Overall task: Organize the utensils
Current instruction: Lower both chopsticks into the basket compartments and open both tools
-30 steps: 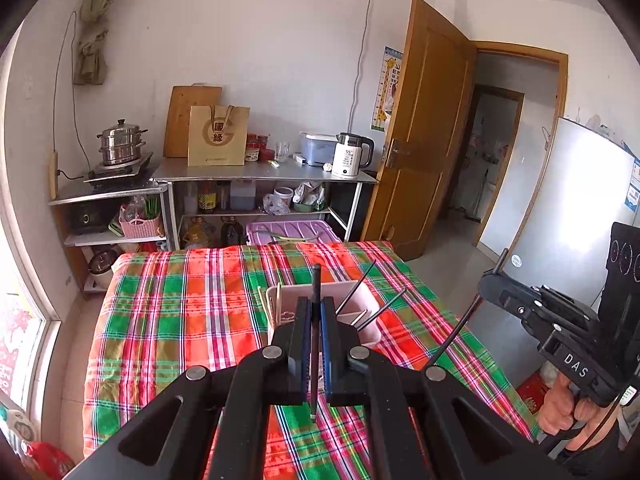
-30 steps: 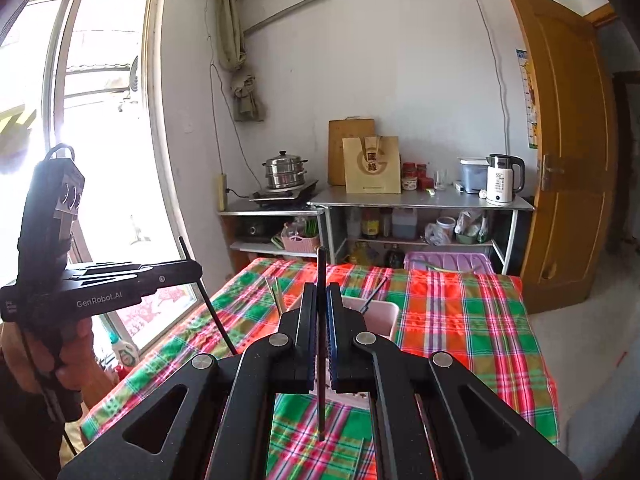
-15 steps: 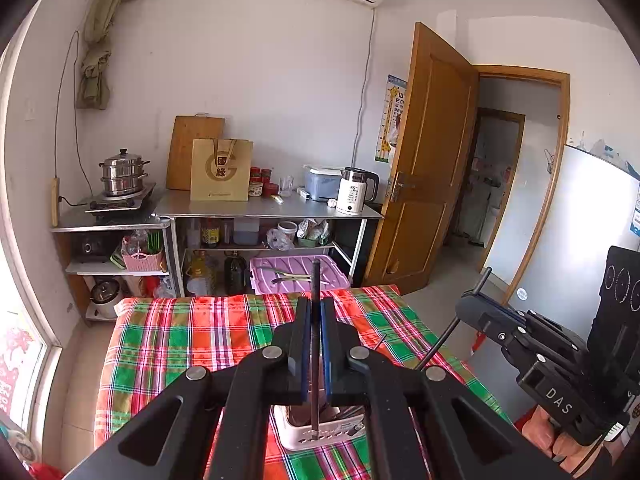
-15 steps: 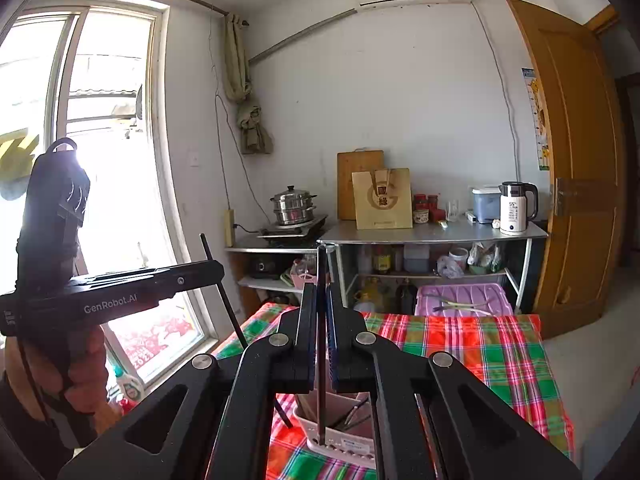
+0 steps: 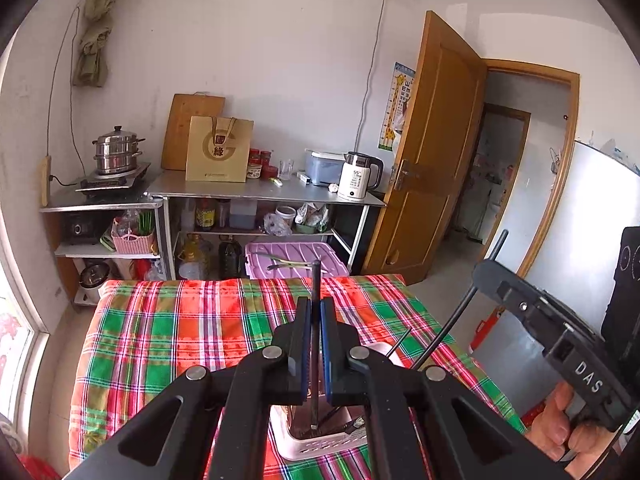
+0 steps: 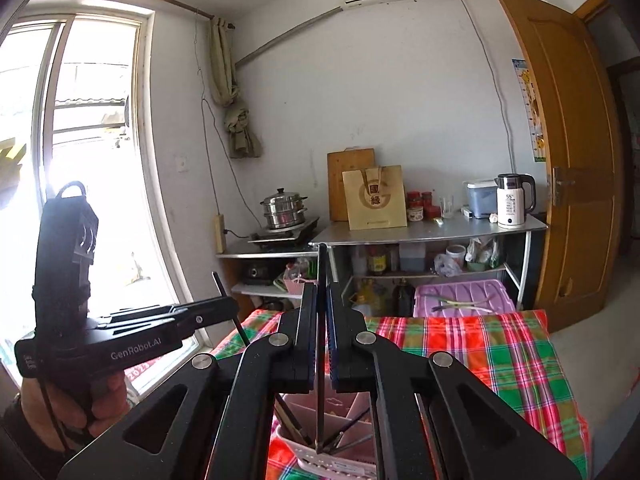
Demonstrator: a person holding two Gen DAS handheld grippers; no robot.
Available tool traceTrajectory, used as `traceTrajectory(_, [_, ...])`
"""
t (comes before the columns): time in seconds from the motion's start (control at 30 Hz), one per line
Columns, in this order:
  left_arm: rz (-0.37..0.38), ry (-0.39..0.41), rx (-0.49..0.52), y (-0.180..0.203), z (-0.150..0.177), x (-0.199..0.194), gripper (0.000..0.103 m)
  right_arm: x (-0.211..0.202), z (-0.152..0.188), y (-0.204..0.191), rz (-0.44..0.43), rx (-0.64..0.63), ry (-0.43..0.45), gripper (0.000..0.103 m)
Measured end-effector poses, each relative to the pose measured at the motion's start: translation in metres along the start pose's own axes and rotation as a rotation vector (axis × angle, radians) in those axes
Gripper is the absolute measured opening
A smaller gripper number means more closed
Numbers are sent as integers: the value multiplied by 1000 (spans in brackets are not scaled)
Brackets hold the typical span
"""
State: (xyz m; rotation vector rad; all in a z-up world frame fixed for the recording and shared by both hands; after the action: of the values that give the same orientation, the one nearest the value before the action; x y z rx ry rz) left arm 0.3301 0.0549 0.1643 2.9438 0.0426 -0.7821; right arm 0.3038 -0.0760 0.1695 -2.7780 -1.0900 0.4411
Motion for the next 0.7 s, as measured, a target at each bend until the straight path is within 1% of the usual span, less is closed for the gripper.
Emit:
traceTrajectory(0.13, [0,-11,-6,-3,9,6,4,-1,-4,-2,7,-1,16,4])
traceTrajectory(0.27, [0,-15,-3,-5,12,8,4,5,0,0,10,1,1,4])
traceTrajectory(0.37, [2,-27,4,-4,17,12,4,11,11,3,11,13,-27,4])
traceTrajectory(0.7, [-8,-99,36,-4,50,26,4,24,55,6,17,27,-155,4])
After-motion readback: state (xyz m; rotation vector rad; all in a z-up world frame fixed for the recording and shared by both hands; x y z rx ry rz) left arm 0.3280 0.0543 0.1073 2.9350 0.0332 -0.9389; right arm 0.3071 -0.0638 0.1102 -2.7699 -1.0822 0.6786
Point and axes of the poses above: each gripper's, at about its wrist camera, not at the fingertips, and x roughly the way its jaws point, y to its right, z to its underside, the point moved 8 cm from there along x, roughly the way its jaws point, and after that the axes turned 14 degrees about -z, right-handed, at the moved point
